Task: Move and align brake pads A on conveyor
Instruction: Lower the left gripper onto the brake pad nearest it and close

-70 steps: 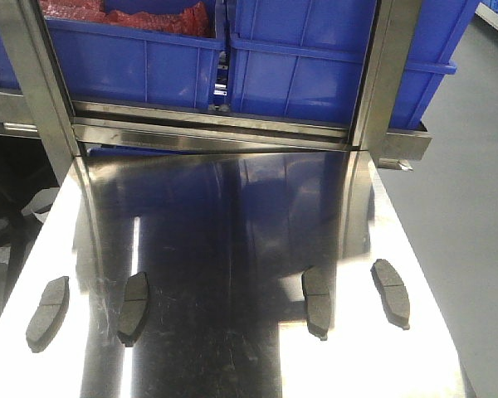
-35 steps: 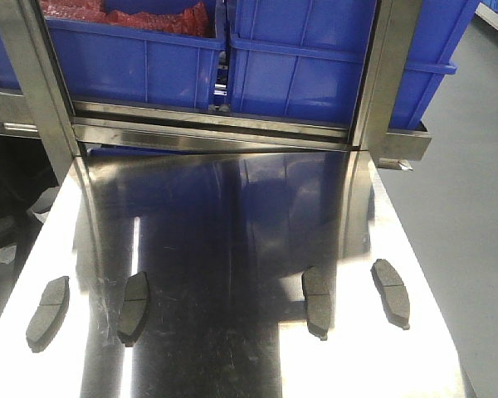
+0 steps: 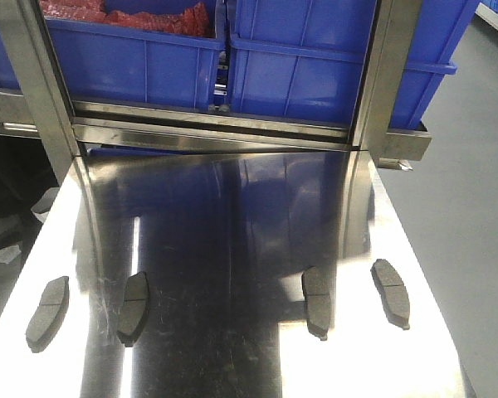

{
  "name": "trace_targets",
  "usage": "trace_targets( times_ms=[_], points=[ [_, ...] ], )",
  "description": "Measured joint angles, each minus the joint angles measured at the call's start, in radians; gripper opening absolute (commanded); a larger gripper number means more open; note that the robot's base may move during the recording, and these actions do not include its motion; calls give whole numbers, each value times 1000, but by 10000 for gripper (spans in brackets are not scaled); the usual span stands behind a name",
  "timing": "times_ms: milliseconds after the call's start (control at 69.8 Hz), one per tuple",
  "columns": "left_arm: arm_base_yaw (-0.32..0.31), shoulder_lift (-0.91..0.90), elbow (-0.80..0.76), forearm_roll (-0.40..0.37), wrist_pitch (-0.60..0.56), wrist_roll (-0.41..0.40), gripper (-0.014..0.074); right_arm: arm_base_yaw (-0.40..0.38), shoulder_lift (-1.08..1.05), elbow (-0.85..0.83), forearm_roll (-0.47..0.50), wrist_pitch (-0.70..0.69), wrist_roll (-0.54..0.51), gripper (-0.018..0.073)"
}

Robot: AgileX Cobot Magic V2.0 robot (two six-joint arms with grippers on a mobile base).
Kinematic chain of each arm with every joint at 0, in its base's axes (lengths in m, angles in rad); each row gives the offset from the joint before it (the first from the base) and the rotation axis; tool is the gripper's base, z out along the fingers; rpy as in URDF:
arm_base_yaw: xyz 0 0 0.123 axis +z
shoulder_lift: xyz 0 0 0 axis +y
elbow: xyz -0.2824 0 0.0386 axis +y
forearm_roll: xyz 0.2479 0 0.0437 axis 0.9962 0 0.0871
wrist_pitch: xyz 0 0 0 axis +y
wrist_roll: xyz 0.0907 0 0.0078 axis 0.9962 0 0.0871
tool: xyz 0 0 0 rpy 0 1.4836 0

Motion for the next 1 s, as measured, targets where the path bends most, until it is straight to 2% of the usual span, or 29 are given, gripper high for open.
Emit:
trace_targets(
  times_ms=[229, 387, 687, 1002],
  points=[
    [0, 195, -106, -25, 7, 24, 598, 0, 0, 0, 0, 0, 0, -5],
    [-13, 355, -162, -66, 8, 78, 596, 0, 0, 0, 0, 0, 0, -5],
    [-20, 611, -274, -68, 7, 79, 593, 0, 0, 0, 0, 0, 0, -5],
    [-20, 799, -337, -40, -3, 79, 593, 0, 0, 0, 0, 0, 0, -5]
  ],
)
